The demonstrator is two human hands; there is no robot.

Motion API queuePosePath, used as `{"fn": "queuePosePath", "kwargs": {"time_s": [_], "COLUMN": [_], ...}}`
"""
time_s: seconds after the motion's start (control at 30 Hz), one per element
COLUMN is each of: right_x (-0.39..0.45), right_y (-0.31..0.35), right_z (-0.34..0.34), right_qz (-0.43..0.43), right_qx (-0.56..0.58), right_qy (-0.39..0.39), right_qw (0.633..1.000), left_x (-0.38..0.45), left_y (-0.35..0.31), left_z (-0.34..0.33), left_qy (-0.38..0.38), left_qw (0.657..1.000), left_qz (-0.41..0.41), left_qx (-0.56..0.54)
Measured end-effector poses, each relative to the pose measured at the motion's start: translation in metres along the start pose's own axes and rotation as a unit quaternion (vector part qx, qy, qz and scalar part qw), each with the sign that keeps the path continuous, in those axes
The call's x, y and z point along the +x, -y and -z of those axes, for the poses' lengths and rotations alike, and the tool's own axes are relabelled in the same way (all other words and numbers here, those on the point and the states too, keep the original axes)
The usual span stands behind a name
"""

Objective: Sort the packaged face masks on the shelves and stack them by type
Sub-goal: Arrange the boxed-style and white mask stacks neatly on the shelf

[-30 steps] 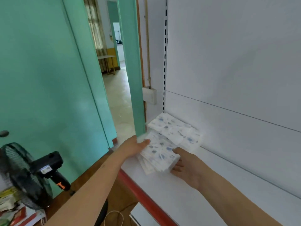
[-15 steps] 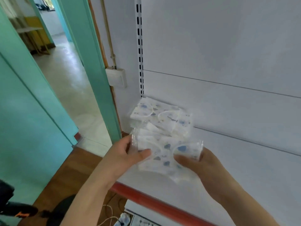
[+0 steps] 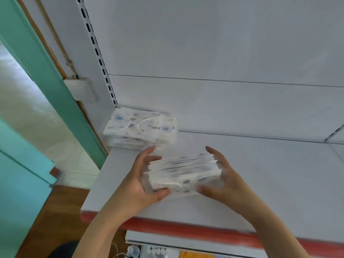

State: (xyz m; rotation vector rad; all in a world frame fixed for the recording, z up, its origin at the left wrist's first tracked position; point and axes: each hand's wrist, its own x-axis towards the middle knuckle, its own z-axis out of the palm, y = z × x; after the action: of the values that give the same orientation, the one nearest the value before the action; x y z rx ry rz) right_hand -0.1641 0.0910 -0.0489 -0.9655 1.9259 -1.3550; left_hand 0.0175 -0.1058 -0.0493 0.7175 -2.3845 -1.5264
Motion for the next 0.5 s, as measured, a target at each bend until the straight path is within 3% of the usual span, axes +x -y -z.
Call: {"fn": "queuePosePath", "kwargs": {"time_s": [0.07,0.17,0.27,0.37,0.5], "right_x": [-0.001,-0.003,-0.017,-0.043,-0.103], "right_y": [-0.003,0.0,0.001,-0.008,-0.034], "right_z": [-0.003,0.003,0.031,0.082,0.165], "right_qz": [-0.021,-0.038,-0.043,-0.041,-0.061], "right_qx": [0.026,0.045,0.133,0.159,0.183], "right_qy": [0.014,-0.051,-0.098,-0.158,-0.284], "right_qw": [0.999,0.997,0.985,0.974,0.939], "left_x": [0.0,0.009,0.03,0.053,0.073], "left_y": [0.0,-0.015,-0.043,-0.075,-0.125], "left_z": [-0.005,-0.017,-0.041,-0.098,-0.208], "left_qy": [0.018,0.037,0.054,0.043,0.092], "left_qw": [0.999,0.998,0.995,0.993,0.988], "left_qz": [0.022,0.022,0.016,-0.015,-0.037], "left_qx": [-0.024,-0.034,-0.084,-0.112,-0.121]}}
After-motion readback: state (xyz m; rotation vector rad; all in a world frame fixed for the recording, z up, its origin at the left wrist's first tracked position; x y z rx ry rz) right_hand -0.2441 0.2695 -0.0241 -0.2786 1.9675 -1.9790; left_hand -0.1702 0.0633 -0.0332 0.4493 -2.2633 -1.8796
